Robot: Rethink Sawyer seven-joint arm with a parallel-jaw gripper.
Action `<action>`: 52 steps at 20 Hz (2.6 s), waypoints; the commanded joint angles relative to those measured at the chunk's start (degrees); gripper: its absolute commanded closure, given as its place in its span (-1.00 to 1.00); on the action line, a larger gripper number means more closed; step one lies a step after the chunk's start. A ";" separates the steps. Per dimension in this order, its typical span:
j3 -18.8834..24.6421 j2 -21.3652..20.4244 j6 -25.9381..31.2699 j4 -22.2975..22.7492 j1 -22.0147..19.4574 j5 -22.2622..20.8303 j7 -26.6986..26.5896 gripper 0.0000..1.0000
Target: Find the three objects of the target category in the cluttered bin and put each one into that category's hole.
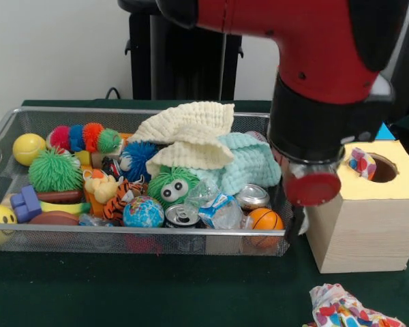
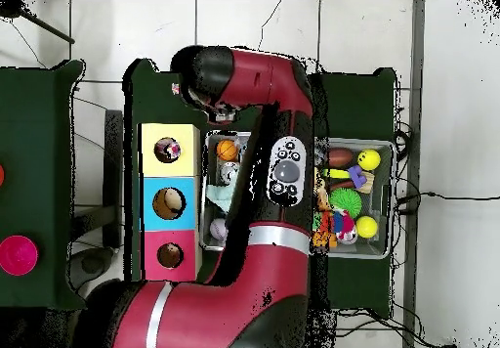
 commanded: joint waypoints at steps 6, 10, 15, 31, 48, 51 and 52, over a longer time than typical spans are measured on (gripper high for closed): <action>4.30 9.19 10.96 -15.80 0.10 -0.57 -3.99 -1.00; 4.45 8.64 10.81 -15.42 -0.42 -0.20 -5.65 -1.00; 5.01 8.80 10.84 -16.34 -1.65 0.22 -7.30 -1.00; 0.18 19.70 18.80 -34.31 -3.33 3.45 -6.79 -1.00; -23.82 30.80 15.26 -38.65 -1.31 25.23 3.07 -1.00; -27.96 32.42 13.70 -38.60 -1.64 28.87 1.49 -1.00; -29.73 32.98 13.17 -38.74 -1.74 30.23 1.31 -1.00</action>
